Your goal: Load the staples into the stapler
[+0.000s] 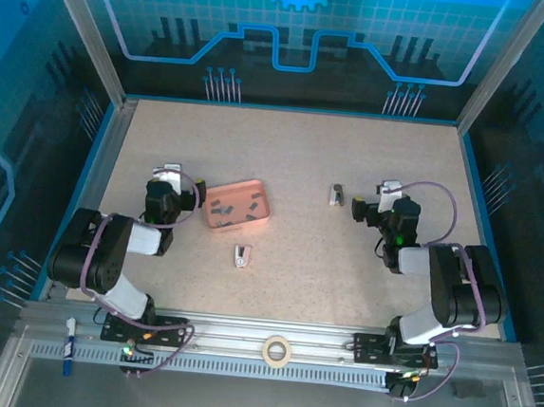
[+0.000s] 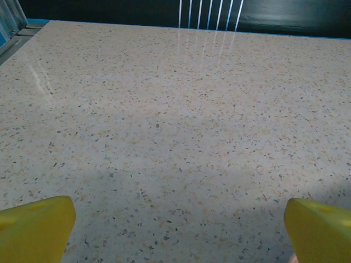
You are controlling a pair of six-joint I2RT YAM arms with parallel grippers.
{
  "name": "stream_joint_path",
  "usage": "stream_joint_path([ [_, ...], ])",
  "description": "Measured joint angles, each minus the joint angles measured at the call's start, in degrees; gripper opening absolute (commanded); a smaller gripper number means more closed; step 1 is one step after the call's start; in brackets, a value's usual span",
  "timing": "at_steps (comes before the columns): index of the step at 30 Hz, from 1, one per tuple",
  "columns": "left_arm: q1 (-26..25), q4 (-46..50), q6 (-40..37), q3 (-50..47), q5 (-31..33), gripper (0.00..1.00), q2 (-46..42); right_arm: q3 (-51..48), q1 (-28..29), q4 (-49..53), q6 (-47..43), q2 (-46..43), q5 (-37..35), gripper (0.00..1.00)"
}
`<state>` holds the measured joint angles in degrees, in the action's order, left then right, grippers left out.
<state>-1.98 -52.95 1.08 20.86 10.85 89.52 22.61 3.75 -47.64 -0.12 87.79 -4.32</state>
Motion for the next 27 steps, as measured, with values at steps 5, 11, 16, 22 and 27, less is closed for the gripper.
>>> stream_joint_path([
  [5,0.0,0.1,0.0,0.0,-0.5,0.99,0.0,0.0,0.0,0.0,0.0,0.0,0.0,1.00],
  [11,0.0,0.1,0.0,0.0,-0.7,0.99,0.0,0.0,0.0,0.0,0.0,0.0,0.0,1.00],
  [16,0.0,0.2,0.0,0.0,-0.7,0.99,0.0,0.0,0.0,0.0,0.0,0.0,0.0,1.00],
  [22,0.0,0.2,0.0,0.0,-0.7,0.99,0.0,0.0,0.0,0.0,0.0,0.0,0.0,1.00],
  [27,0.0,0.2,0.0,0.0,-0.7,0.99,0.0,0.0,0.0,0.0,0.0,0.0,0.1,1.00],
])
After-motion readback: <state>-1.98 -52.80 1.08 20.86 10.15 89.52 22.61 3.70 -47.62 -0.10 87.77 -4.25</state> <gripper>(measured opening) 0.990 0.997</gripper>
